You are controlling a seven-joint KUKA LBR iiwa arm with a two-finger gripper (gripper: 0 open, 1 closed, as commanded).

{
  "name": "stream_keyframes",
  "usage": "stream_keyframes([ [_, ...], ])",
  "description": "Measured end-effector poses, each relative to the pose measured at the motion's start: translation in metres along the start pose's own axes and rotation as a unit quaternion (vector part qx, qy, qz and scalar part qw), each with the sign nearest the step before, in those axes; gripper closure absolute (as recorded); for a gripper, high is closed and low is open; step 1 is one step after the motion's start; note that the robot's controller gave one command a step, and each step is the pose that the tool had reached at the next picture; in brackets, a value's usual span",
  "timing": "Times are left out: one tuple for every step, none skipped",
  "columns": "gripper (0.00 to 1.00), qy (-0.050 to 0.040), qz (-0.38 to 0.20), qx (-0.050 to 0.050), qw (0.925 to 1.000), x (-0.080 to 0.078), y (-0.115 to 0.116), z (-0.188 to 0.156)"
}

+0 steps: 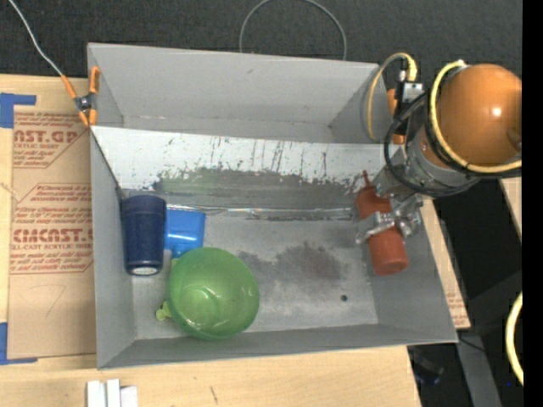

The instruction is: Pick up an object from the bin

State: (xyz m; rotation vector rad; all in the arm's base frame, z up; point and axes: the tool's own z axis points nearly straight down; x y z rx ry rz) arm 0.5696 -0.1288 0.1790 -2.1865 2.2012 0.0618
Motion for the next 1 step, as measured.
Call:
stream_keyframes([
  [1.00, 0.0000, 0.007, 0.006, 1.0000, 0.0063, -0.0074, -0.0354],
])
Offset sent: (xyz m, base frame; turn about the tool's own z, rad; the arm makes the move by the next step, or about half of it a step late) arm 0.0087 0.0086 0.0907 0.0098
